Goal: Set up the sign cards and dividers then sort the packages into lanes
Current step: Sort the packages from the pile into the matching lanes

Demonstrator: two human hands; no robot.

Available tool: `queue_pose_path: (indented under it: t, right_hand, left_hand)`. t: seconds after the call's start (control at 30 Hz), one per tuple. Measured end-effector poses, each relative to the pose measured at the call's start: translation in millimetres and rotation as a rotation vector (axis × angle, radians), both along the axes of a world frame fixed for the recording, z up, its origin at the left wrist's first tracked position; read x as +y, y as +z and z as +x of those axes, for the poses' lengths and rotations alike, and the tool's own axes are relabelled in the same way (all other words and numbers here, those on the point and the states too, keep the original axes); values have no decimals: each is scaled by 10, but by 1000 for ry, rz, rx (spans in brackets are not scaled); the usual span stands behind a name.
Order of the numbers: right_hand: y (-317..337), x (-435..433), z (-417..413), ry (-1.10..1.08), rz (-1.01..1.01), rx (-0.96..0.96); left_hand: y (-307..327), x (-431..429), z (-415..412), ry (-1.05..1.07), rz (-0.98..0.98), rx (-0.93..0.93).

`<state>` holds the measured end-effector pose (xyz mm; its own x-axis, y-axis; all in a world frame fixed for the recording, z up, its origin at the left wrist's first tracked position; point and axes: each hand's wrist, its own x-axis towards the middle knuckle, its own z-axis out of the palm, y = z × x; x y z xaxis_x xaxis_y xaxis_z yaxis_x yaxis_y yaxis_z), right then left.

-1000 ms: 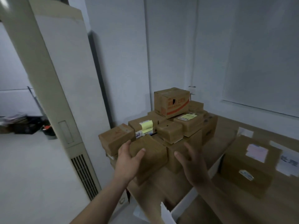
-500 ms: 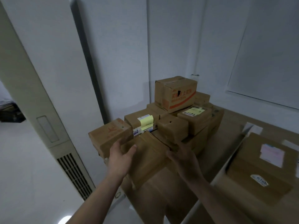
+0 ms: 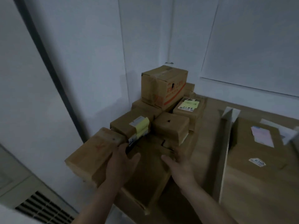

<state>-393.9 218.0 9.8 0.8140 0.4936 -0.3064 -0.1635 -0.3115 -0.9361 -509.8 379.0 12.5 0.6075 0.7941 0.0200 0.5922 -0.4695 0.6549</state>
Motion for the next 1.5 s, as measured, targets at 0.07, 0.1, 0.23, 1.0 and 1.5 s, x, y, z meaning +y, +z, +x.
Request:
queue_pose_path:
  t: [0.07, 0.1, 0.23, 1.0, 1.5]
  right_hand:
    - [-76, 70, -34, -45, 24, 82]
    - [-93, 96, -53, -58, 25, 109]
    - [-127, 185, -106, -125, -44, 172]
    - [-103, -14, -272, -283, -56, 189]
    - [531, -370, -394, -251, 327, 70]
  left_hand:
    - [-52, 100, 61, -49, -62, 79]
    - [-76, 134, 89, -71, -96, 107]
    - [-133, 228, 178, -134, -203, 176]
    - [70, -76, 263, -76, -224, 234]
    - [709, -532, 9, -3, -174, -209]
